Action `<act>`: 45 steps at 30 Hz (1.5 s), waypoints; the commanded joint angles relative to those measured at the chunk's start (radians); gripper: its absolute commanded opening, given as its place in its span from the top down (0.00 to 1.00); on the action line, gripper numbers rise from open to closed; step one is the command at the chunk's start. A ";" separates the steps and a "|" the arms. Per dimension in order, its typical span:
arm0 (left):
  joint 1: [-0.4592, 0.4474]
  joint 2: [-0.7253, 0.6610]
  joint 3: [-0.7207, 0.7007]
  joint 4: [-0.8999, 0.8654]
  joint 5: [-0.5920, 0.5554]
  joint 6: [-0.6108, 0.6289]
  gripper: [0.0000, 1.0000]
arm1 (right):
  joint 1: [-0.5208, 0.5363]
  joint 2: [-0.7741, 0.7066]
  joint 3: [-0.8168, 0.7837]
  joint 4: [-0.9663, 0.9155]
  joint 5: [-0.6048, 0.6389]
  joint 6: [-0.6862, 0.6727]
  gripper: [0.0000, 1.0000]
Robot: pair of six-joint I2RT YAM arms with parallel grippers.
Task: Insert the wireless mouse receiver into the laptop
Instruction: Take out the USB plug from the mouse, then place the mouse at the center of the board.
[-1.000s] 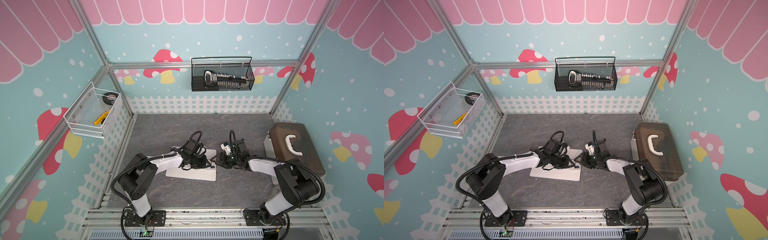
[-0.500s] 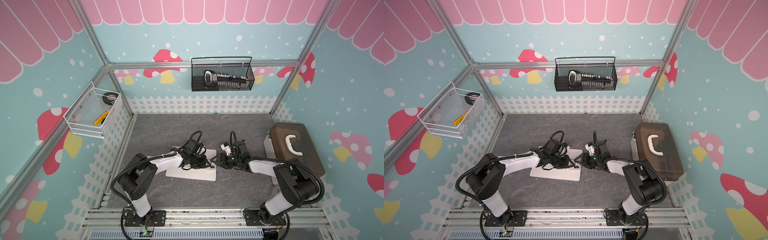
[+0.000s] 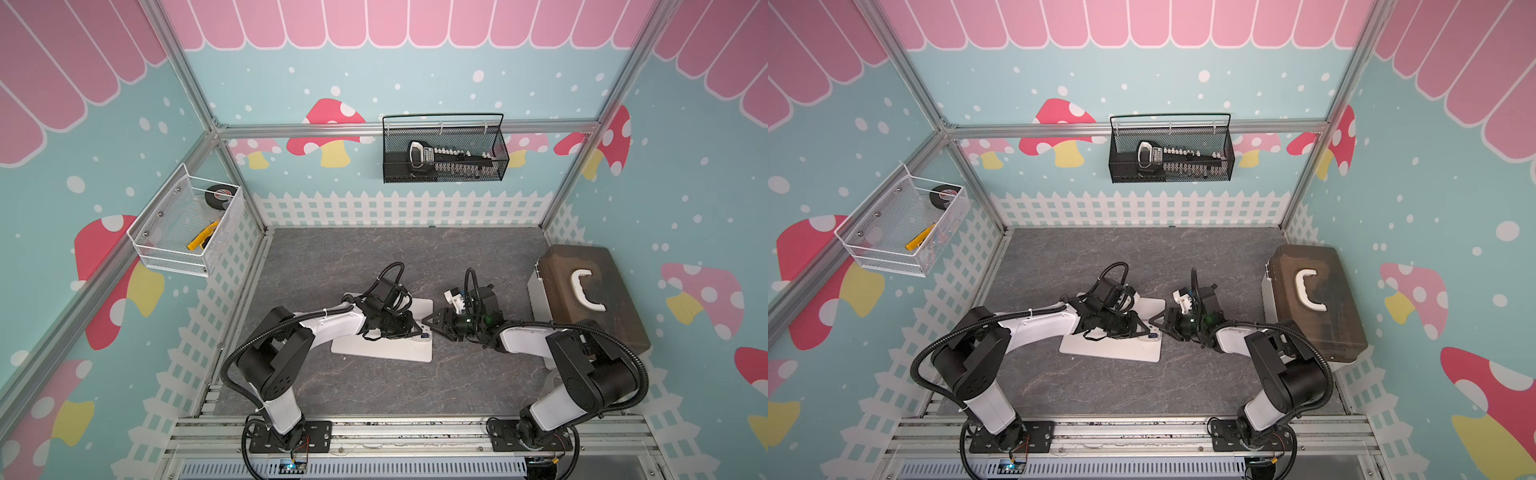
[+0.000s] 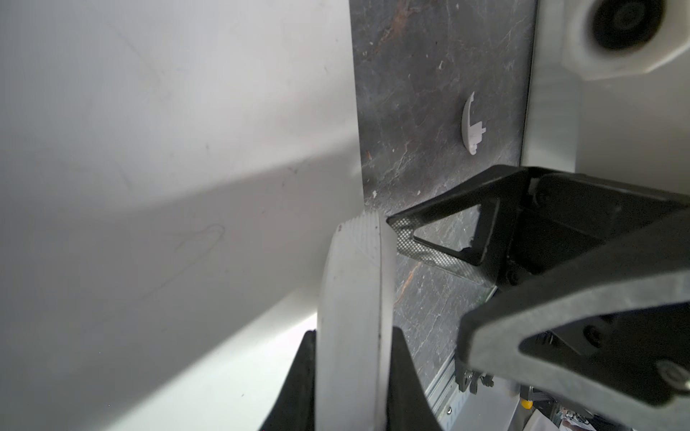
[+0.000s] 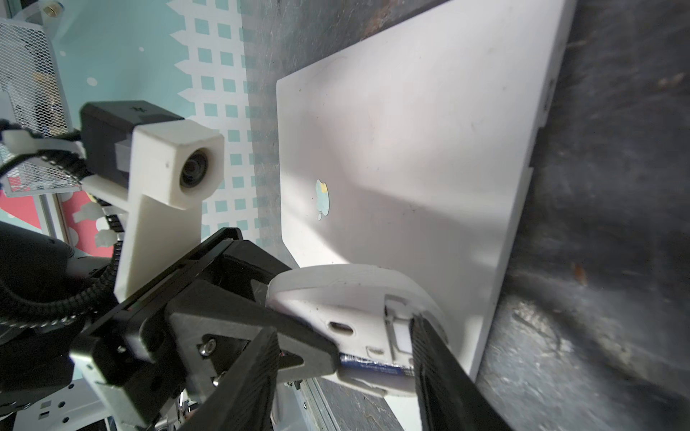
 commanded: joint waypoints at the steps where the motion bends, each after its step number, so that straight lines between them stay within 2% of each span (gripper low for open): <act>1: -0.004 0.020 0.013 0.021 -0.037 0.010 1.00 | 0.027 -0.014 0.008 0.164 -0.144 0.097 0.45; 15: -0.003 0.019 -0.007 0.024 -0.052 0.013 1.00 | 0.025 -0.067 0.017 0.148 -0.172 0.099 0.48; 21: 0.001 0.019 -0.012 0.024 -0.049 0.014 1.00 | 0.018 -0.093 0.032 0.055 -0.165 0.057 0.49; 29: 0.007 0.013 -0.021 0.023 -0.050 0.016 1.00 | 0.001 -0.149 0.088 -0.178 -0.155 -0.109 0.49; 35: 0.014 0.007 -0.025 0.018 -0.045 0.026 1.00 | -0.009 -0.222 0.180 -0.512 -0.033 -0.308 0.49; 40: 0.015 0.003 -0.010 0.005 -0.033 0.064 1.00 | -0.010 -0.298 0.308 -0.901 0.248 -0.498 0.49; 45: 0.013 -0.021 0.031 -0.009 0.027 0.115 1.00 | -0.012 -0.357 0.425 -1.150 0.512 -0.542 0.43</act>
